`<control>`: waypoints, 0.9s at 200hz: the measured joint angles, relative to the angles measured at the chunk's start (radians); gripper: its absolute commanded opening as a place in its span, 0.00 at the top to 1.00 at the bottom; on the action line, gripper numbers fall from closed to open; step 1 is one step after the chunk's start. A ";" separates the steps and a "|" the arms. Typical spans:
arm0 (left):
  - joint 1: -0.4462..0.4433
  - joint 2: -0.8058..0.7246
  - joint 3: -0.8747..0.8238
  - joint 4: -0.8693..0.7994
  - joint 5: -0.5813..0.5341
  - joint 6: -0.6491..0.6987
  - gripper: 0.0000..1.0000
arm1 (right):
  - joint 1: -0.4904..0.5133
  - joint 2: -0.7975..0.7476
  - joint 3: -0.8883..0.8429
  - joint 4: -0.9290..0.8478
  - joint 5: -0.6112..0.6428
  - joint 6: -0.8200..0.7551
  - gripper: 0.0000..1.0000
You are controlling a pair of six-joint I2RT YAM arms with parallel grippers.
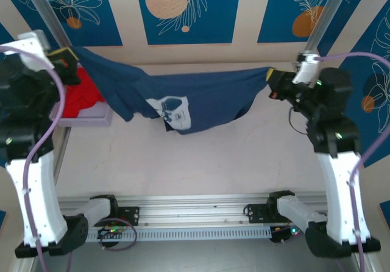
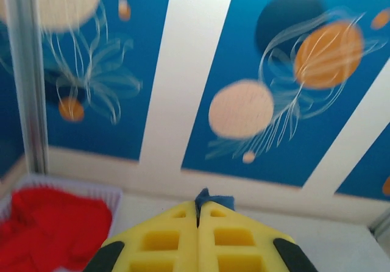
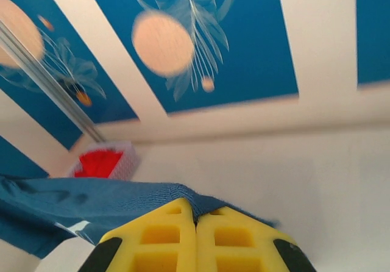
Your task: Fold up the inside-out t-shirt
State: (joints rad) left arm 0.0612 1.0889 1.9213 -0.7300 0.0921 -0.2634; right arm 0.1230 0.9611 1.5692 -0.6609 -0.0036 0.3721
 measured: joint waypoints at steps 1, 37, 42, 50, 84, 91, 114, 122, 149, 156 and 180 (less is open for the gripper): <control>0.000 -0.001 0.006 -0.001 0.000 0.002 1.00 | 0.000 -0.002 0.005 -0.002 0.002 0.000 1.00; 0.000 -0.003 0.280 -0.049 -0.058 0.085 1.00 | 0.000 -0.105 0.197 -0.039 0.068 -0.038 1.00; 0.000 0.000 0.311 -0.052 -0.069 0.098 1.00 | 0.000 -0.110 0.214 -0.044 0.075 -0.042 1.00; 0.000 0.003 0.344 -0.054 -0.086 0.116 1.00 | 0.000 -0.116 0.233 -0.050 0.086 -0.048 1.00; 0.000 0.069 0.451 -0.087 -0.112 0.155 1.00 | 0.000 -0.106 0.251 -0.082 0.132 -0.072 1.00; 0.000 0.100 0.477 -0.090 -0.112 0.159 1.00 | 0.000 -0.100 0.251 -0.085 0.142 -0.079 1.00; 0.000 0.214 0.521 -0.077 -0.101 0.161 1.00 | 0.000 -0.068 0.249 -0.072 0.193 -0.109 1.00; 0.000 0.260 0.523 -0.066 -0.092 0.159 1.00 | 0.000 -0.050 0.242 -0.052 0.213 -0.123 1.00; -0.004 0.444 0.522 -0.014 -0.046 0.143 1.00 | -0.005 0.045 0.183 0.047 0.274 -0.173 1.00; -0.010 0.504 0.521 0.007 -0.038 0.141 1.00 | -0.011 0.081 0.159 0.082 0.285 -0.185 1.00; -0.035 0.732 0.521 0.065 -0.017 0.137 1.00 | -0.050 0.255 0.076 0.220 0.292 -0.207 1.00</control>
State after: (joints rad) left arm 0.0261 1.8210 2.4420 -0.6651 0.0750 -0.1265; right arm 0.0734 1.2163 1.6451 -0.4412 0.2886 0.1654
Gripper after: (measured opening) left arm 0.046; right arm 0.061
